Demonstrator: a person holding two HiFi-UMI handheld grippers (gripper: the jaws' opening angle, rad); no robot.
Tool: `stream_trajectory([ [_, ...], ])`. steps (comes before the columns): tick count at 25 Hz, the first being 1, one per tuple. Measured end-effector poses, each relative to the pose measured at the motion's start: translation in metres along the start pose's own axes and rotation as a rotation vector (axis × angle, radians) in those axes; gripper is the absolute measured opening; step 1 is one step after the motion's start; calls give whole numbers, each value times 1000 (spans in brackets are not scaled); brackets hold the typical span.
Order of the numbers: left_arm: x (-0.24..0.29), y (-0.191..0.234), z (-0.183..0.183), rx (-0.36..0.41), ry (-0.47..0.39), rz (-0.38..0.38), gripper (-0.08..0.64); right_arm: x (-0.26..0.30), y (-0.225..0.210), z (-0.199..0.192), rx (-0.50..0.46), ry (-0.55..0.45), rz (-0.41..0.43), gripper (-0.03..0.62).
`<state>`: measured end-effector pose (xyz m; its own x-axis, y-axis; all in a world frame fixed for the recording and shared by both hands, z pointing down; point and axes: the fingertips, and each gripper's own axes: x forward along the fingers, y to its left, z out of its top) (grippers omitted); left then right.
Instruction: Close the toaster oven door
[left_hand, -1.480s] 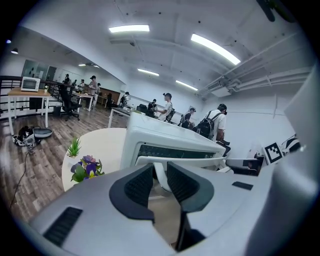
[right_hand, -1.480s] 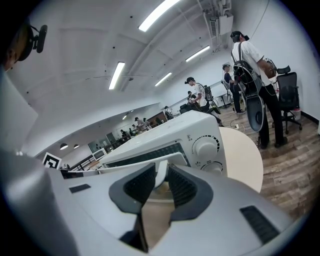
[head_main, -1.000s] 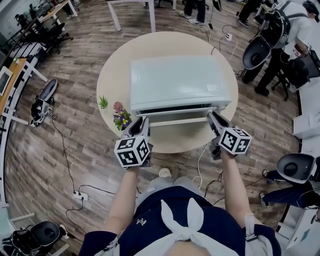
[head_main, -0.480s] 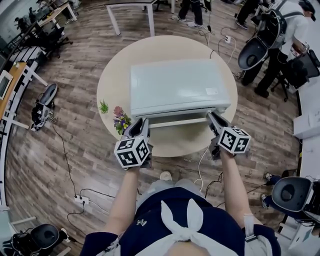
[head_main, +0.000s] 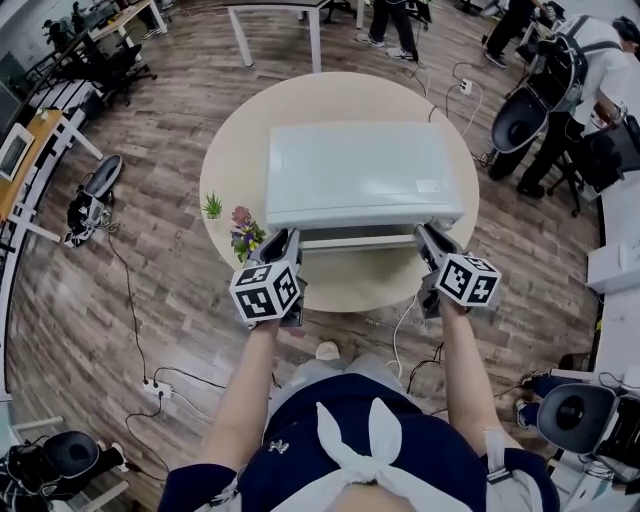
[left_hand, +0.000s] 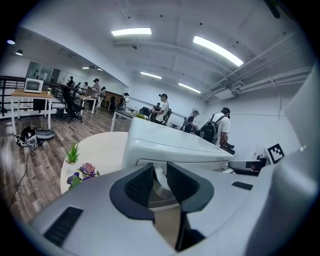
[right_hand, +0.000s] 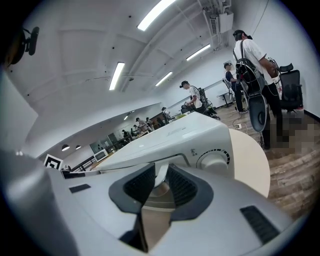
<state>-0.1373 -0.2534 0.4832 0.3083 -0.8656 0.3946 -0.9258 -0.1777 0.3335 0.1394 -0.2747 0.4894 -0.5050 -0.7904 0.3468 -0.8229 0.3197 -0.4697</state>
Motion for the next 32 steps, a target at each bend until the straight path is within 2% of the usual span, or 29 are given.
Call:
stream_trajectory([
  [6, 1, 4, 3, 2, 13, 42, 95, 4, 1, 2, 16, -2, 11, 97],
  [11, 0, 7, 3, -64, -4, 22, 95, 5, 4, 4, -94, -4, 9, 101],
  [16, -18, 1, 22, 22, -62, 80, 95, -6, 18, 20, -173, -62, 21, 103],
  [22, -45, -27, 36, 117, -126, 100, 95, -23, 46, 27, -238, -98, 70, 96],
  [32, -65, -81, 19, 217, -143, 86, 70, -48, 87, 17, -351, -121, 127, 59],
])
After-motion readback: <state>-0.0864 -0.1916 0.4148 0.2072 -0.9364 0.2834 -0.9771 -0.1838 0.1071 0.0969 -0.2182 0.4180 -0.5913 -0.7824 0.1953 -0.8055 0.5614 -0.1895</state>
